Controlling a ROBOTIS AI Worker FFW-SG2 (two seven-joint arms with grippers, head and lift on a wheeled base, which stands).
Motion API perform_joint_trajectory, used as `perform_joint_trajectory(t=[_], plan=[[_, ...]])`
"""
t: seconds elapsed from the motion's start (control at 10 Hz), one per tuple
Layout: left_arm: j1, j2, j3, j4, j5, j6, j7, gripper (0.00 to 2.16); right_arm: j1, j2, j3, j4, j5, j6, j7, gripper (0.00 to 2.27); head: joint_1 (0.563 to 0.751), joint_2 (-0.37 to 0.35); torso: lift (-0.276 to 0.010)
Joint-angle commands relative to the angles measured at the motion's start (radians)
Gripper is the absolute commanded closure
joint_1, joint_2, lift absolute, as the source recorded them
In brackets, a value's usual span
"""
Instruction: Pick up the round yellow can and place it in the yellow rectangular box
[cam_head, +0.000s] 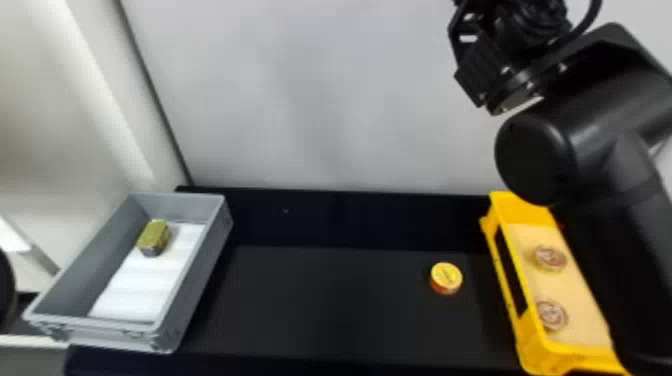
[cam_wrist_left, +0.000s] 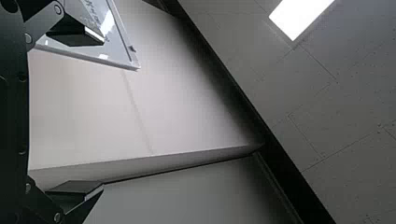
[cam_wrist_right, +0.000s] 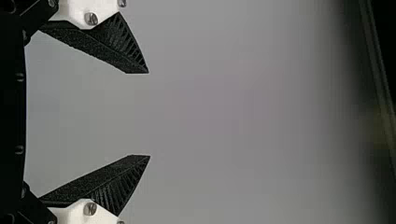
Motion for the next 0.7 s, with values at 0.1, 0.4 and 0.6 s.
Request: perform_joint_trajectory(t=[0.1, 0.4, 0.6], plan=[[-0.022, 0.005, -0.013, 0.042, 0.024, -0.042, -0.005, 0.2, -0.037, -0.022, 0.029, -0.033, -0.013, 0.018, -0.075, 0.14, 0.694, 0.054, -0.003], [-0.043, 0.021, -0.035, 0.077, 0.045, -0.043, 0.003, 0.19, -0.054, -0.034, 0.028, -0.03, 0.022, 0.01, -0.048, 0.43, 0.694, 0.054, -0.003], [-0.041, 0.024, -0.047, 0.085, 0.05, -0.048, 0.005, 0.19, -0.059, -0.05, 0.031, -0.031, 0.022, 0.004, -0.046, 0.42, 0.694, 0.054, -0.003]])
